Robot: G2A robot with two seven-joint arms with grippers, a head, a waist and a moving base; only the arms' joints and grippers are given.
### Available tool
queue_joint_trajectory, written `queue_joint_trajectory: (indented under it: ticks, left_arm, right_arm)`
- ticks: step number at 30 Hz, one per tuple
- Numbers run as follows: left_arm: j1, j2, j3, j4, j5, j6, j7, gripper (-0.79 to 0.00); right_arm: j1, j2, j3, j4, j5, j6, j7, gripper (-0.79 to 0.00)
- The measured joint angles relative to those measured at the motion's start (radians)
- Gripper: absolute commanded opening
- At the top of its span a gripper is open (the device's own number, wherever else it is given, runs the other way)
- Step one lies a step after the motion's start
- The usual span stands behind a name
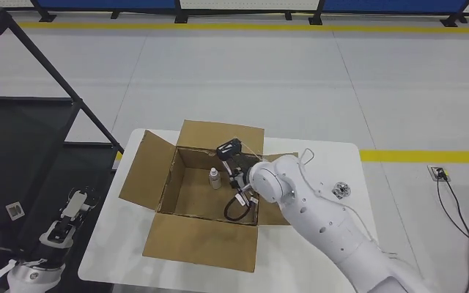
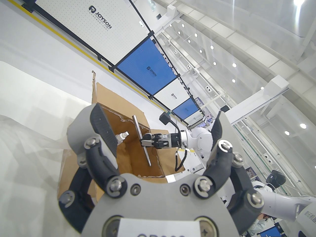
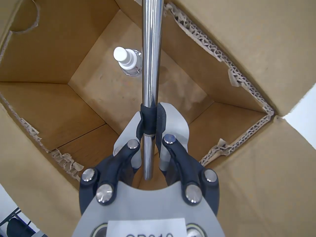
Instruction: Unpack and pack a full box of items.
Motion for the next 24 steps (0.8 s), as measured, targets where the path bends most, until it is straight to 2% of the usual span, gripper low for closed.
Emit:
queue_joint_trajectory:
  ticks: [16,24]
  left_arm:
    - [0.0,0.0,0.0,0.0,0.0,0.0,0.0,0.0]
    - [0.0,0.0,0.0,0.0,0.0,0.0,0.0,0.0]
  right_arm:
    - [0.056,-0.076,-0.102,0.225,0.008,-0.028,0.011,-0.785]
    - [0.077,-0.114,-0.12,0.334,0.034,-0.029,-0.028,-0.785]
